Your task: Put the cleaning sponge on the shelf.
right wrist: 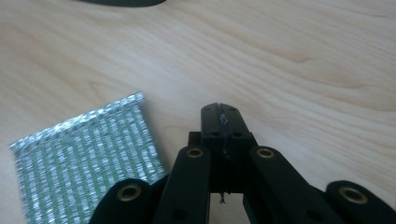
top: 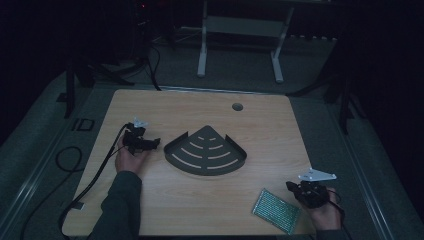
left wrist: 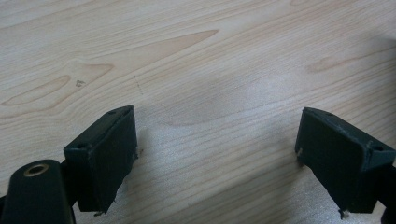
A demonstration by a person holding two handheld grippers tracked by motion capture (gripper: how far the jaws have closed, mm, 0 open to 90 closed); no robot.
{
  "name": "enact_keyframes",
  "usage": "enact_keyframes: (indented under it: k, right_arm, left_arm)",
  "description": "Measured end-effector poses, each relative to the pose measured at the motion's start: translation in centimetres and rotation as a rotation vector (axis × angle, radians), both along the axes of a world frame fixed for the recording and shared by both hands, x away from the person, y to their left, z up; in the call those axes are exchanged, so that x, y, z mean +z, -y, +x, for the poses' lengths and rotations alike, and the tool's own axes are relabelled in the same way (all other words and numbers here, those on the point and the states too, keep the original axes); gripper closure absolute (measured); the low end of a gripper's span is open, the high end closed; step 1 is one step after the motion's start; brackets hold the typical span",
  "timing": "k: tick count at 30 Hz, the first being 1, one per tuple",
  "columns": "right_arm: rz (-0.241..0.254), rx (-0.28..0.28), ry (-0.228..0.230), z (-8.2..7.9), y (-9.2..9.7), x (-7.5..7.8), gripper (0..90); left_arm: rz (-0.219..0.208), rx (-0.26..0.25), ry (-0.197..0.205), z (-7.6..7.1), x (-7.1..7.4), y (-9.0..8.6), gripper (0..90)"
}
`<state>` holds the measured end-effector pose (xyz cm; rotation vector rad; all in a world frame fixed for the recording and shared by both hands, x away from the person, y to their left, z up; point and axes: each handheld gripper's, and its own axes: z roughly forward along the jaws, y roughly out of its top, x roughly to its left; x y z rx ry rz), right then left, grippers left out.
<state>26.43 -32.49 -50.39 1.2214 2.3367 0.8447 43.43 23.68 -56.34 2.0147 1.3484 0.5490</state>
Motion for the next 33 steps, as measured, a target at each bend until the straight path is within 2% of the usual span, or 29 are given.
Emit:
enact_keyframes:
  k: [14,18,22,25,33]
  right_arm:
    - [-0.008,0.108,-0.027,-3.2,-2.2,-1.2,89.7]
    - [-0.016,0.122,-0.025,-3.6,-2.4,-1.2,89.7]
    - [-0.029,0.152,-0.045,-3.9,-2.8,-1.4,89.8]
    - [-0.043,0.152,-0.057,-3.8,-3.0,-2.0,89.8]
    - [-0.019,0.112,-0.049,-2.7,-3.0,-2.2,90.0]
  left_arm:
    - [0.000,0.000,0.000,0.0,0.0,0.0,13.6]
    - [0.000,0.000,0.000,0.0,0.0,0.0,13.6]
    - [0.000,0.000,0.000,0.0,0.0,0.0,13.6]
    - [0.000,0.000,0.000,0.0,0.0,0.0,13.6]
    - [0.000,0.000,0.000,0.0,0.0,0.0,13.6]
